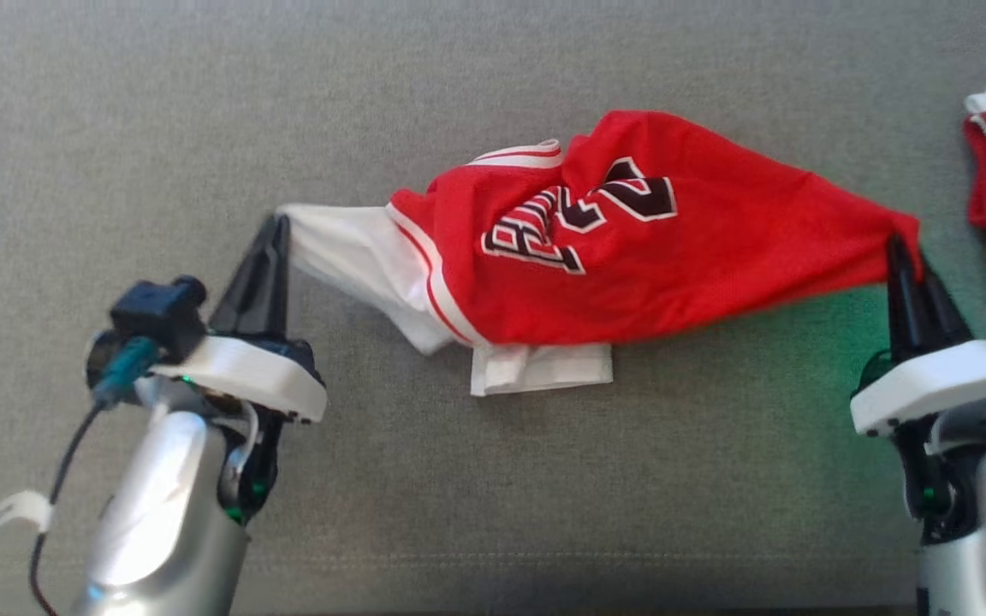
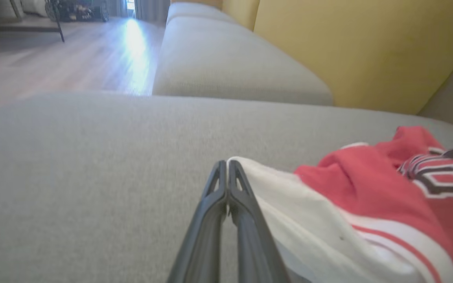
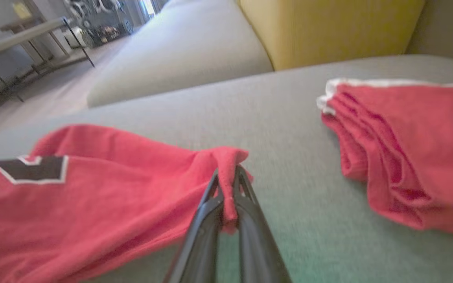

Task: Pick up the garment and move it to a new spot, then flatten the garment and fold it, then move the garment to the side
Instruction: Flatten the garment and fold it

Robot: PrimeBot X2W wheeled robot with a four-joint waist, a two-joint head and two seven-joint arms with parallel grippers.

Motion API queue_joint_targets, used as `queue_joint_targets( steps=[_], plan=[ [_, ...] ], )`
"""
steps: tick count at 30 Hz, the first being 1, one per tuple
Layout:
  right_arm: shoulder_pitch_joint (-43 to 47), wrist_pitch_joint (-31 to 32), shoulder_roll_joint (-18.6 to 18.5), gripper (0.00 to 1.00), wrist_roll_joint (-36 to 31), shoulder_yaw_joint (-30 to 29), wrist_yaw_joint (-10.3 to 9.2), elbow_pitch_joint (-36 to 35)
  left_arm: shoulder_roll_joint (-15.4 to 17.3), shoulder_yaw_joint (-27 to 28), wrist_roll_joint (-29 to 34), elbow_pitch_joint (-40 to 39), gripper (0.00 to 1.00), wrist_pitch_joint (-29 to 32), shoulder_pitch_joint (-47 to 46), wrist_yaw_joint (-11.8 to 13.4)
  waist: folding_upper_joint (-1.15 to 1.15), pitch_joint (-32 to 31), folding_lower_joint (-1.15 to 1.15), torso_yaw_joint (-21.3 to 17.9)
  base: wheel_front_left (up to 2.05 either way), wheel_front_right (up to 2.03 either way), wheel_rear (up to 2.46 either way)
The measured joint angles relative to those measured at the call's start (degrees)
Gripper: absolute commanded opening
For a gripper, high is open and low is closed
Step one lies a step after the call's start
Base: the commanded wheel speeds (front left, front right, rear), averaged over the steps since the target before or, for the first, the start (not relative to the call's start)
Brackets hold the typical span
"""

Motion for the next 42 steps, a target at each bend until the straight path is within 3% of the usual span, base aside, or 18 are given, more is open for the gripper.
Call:
queue_joint_targets(
  steps=[13, 20, 25, 33, 42],
  plan=[
    [-5.83, -2.60, -0.20, 0.00, 2.32, -0.09, 0.00, -14.43, 0.98, 5.84, -0.34, -21.08, 0.00, -0.05, 1.16, 2.40, 0.00, -7.26, 0.00, -0.90, 0.00, 0.00, 0.00],
    [-10.55, -0.57, -2.76, 0.00, 2.50, -0.93, 0.00, -21.98, 2.46, 7.56, -0.05, -31.05, 0.00, 1.60, -5.82, 3.74, 0.00, -10.71, 0.00, -1.13, 0.00, 0.00, 0.00],
    [-11.94, 1.62, -3.55, 0.00, 3.65, -1.74, 0.00, -23.69, 3.38, 7.50, 0.55, -35.20, 0.00, 4.24, -9.85, 3.72, 0.00, -11.54, 0.00, -1.45, 0.00, 0.00, 0.00],
    [-18.26, 2.35, -3.61, 0.00, 7.68, -3.02, 0.00, -15.39, 2.47, 6.57, -2.00, -25.08, 0.00, 5.55, -17.89, 2.13, 0.00, -8.56, 0.00, -1.53, 0.00, 0.00, 0.00],
    [-45.03, -2.22, -5.98, 0.00, 10.83, 3.31, 0.00, 2.52, 1.13, 6.39, -1.79, -0.16, 0.00, 2.97, -44.75, -0.08, 0.00, -2.48, 0.00, -1.89, 0.00, 0.00, 0.00]
  ],
)
